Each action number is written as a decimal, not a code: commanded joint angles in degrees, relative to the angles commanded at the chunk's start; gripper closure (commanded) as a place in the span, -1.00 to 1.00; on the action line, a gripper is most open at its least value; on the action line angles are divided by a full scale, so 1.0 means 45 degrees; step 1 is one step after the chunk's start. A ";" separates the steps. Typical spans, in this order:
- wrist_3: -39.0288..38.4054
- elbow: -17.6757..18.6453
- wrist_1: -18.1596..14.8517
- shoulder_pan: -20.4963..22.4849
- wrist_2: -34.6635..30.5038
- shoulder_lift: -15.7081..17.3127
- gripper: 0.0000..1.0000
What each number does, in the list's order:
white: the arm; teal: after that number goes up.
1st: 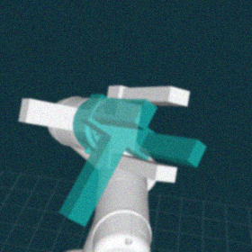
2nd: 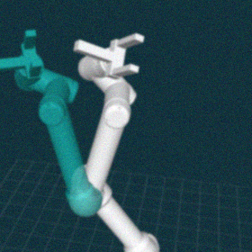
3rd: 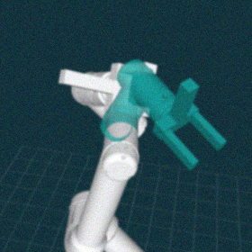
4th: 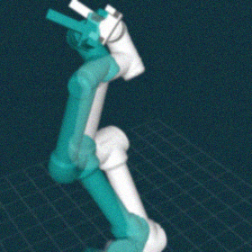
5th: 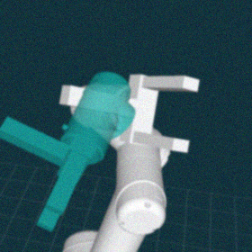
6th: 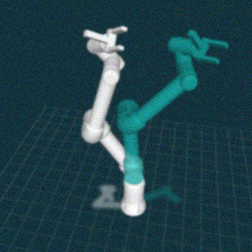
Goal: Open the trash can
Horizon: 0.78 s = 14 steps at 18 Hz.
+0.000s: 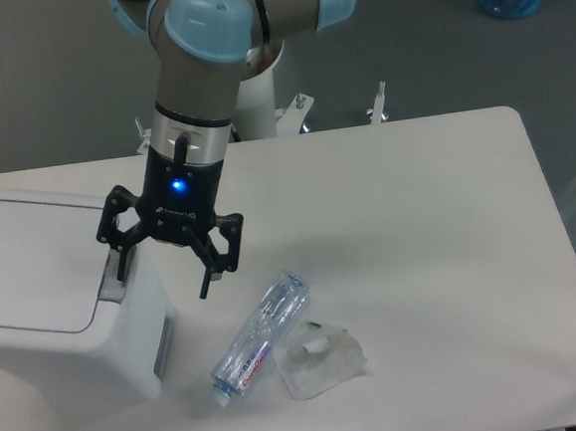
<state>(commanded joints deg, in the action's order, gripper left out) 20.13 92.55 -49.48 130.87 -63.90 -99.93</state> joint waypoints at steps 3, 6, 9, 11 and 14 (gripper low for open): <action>0.0000 0.0000 0.0019 0.0019 0.0000 0.0019 -1.00; 0.0000 -0.0252 0.0000 0.0019 0.0019 -0.0039 -1.00; 0.0000 -0.0935 -0.0020 0.0310 0.0058 -0.0253 -1.00; -0.0020 -0.1287 -0.0020 0.1109 0.0097 -0.0448 -1.00; 0.0271 -0.1756 -0.0020 0.2145 0.0097 -0.1111 -1.00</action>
<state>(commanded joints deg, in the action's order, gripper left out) 21.35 84.64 -49.57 140.52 -63.46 -104.93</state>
